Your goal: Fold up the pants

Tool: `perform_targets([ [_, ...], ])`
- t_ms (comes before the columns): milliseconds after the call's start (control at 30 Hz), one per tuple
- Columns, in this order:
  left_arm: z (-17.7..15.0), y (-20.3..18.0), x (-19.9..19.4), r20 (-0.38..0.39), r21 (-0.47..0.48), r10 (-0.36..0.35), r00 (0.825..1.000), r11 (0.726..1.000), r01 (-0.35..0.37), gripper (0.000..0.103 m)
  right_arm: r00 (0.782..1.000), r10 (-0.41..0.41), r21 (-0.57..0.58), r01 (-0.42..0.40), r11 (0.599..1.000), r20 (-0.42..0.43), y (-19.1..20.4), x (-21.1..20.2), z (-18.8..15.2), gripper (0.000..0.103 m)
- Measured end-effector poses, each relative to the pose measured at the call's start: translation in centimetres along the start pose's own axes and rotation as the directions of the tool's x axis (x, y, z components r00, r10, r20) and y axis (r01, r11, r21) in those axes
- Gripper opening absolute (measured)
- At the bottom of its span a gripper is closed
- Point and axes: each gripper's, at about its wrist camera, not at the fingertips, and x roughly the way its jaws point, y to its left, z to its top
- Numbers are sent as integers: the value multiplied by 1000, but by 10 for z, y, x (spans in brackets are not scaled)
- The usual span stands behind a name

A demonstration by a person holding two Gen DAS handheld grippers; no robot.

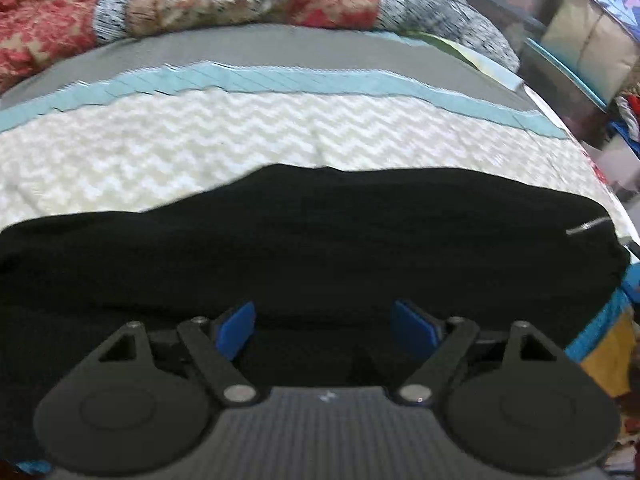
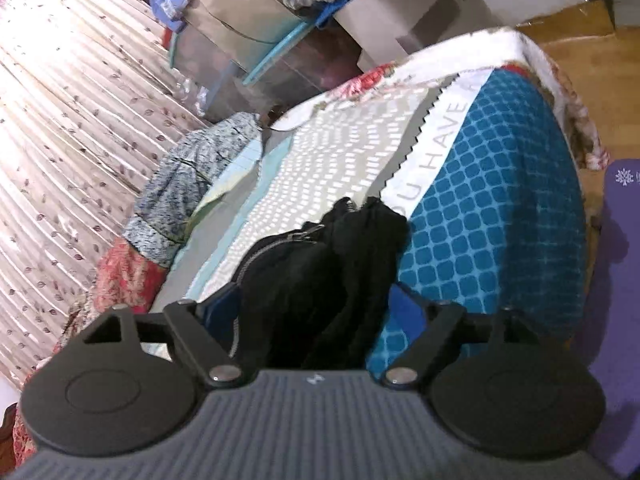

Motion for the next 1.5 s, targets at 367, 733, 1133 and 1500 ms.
perform_targets([
  [367, 3, -15, 63, -155, -40, 55, 986, 997, -62, 62, 997, -72, -261, 72, 963, 7, 32, 8, 3, 14],
  [733, 1, 5, 30, -71, -119, -109, 991, 988, 100, 66, 949, 194, -835, -310, 454, -247, 167, -40, -116, 14],
  [1133, -35, 64, 0, -33, -219, -133, 991, 968, 122, 72, 901, 146, -898, -426, 112, -410, 177, -77, -201, 64],
  [1500, -74, 132, -78, 167, -354, -67, 984, 927, 124, 73, 839, 12, -627, -417, 658, -545, 154, 13, -184, 37],
])
